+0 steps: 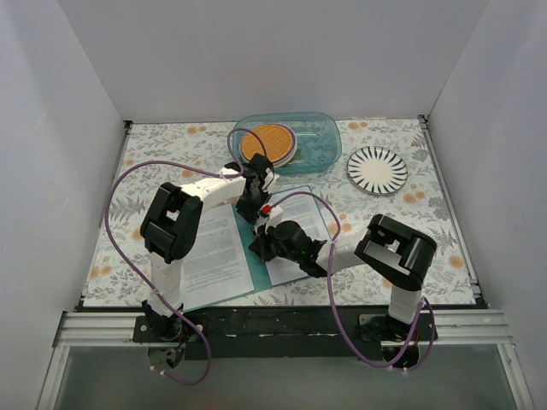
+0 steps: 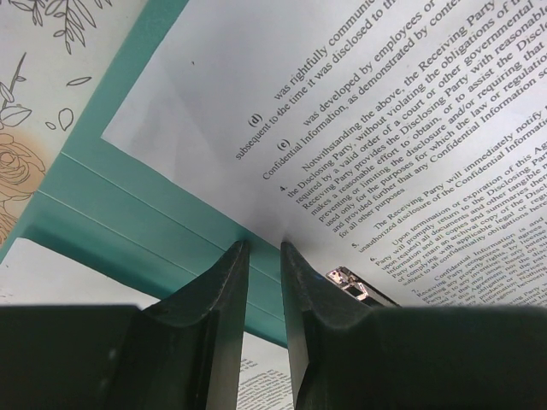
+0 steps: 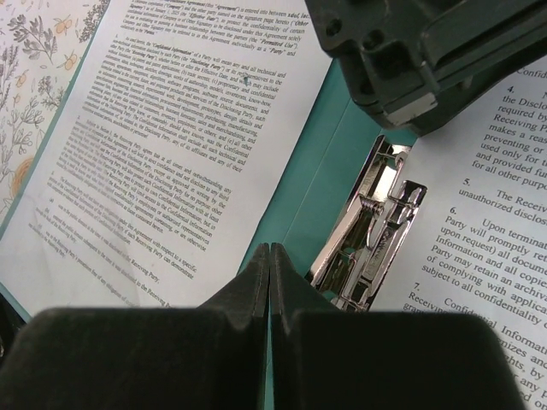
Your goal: Put the files into the folder
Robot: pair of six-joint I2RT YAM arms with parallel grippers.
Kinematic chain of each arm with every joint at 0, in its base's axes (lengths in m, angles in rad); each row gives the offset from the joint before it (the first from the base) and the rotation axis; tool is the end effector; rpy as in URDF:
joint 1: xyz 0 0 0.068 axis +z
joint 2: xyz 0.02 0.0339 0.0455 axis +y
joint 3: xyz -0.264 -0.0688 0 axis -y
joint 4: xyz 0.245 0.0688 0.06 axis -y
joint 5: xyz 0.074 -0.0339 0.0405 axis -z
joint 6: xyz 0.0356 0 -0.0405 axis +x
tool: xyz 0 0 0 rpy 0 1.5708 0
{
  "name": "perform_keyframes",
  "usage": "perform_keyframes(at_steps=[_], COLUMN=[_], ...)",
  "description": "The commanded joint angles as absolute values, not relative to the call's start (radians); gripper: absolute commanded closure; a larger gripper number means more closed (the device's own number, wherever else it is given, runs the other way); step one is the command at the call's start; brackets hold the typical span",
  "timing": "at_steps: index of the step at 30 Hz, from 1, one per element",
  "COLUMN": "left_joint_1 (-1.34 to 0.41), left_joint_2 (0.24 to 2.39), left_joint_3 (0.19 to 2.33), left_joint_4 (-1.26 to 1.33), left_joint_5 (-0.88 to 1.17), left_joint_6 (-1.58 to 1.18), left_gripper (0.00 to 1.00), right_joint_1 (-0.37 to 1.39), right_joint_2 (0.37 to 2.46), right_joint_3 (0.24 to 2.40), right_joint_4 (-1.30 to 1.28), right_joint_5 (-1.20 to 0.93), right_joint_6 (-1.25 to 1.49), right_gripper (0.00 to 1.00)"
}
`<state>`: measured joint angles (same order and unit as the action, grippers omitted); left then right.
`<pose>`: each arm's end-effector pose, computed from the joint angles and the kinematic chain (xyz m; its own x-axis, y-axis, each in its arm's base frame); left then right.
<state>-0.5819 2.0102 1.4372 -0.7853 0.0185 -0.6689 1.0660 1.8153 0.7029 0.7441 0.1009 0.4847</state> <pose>0.3286 -0.2170 0.1629 -0.9834 -0.0952 -0.1542 -0.0728 0.9868 -0.1450 0.1715 0.3030 0.1371 -0.5386 -0.0163 -0.8424 -0.6492 0.6454 0.4026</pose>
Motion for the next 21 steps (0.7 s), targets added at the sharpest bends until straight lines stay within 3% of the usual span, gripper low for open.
perform_keyframes(at_steps=[1, 15, 21], left_joint_1=[-0.591, -0.577, -0.577], left_joint_2=[2.083, 2.086, 2.089], left_joint_3=[1.387, 1.384, 1.378], left_joint_4=[-0.790, -0.787, -0.782], left_joint_5=[0.063, 0.066, 0.069], left_joint_6=[-0.660, -0.650, -0.649], left_gripper=[0.79, 0.79, 0.80], right_joint_1=[1.054, 1.008, 0.937], right_joint_2=[1.874, 1.939, 2.005], right_joint_3=[0.657, 0.614, 0.624], right_joint_4=[0.629, 0.718, 0.821], right_joint_5=[0.080, 0.006, -0.169], right_joint_6=[0.482, 0.535, 0.578], right_gripper=[0.99, 0.99, 0.99])
